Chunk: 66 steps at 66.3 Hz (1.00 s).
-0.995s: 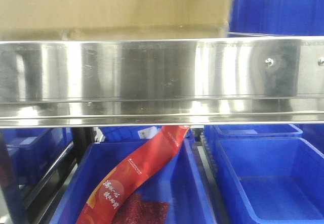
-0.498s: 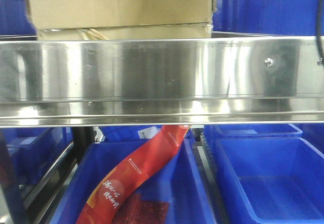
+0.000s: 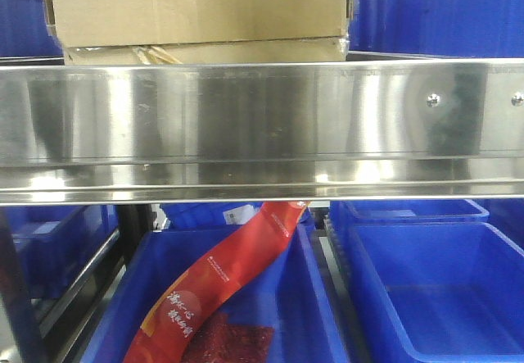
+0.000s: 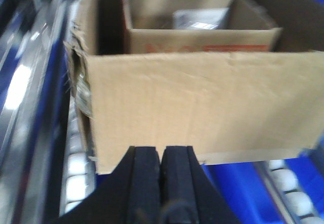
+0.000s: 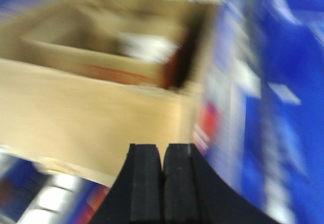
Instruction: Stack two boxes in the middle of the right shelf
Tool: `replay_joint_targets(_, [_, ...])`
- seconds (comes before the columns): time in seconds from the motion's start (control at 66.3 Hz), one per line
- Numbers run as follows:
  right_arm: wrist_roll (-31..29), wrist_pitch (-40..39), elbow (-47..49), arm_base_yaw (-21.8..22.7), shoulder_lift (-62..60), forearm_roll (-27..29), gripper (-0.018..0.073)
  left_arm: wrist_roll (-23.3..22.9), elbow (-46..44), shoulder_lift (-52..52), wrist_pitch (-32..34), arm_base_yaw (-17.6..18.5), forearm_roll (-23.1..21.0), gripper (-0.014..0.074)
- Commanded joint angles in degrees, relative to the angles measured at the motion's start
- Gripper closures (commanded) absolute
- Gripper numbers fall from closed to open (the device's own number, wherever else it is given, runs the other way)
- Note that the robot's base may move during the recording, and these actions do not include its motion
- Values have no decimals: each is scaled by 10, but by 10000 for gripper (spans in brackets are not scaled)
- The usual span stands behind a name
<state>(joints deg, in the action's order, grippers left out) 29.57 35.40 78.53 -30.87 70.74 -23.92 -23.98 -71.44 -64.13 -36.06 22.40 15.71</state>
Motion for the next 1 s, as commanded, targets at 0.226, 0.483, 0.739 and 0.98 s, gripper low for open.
replay_joint_targets(0.226, [55, -197, -250, 101, -177, -11, 720, -6, 249, 199, 212, -70, -2, 707])
replay_joint_targets(0.483, [55, -182, -408, 118, -357, -15, 720, -6, 377, 332, 214, -139, -6, 707])
replay_joint_targets(0.739, [55, -77, -449, 118, -481, -16, 720, -6, 407, 412, 209, -141, -14, 707])
replay_joint_targets(0.98, [55, -76, -449, 118, -527, -16, 720, -6, 407, 428, 209, -141, -14, 707])
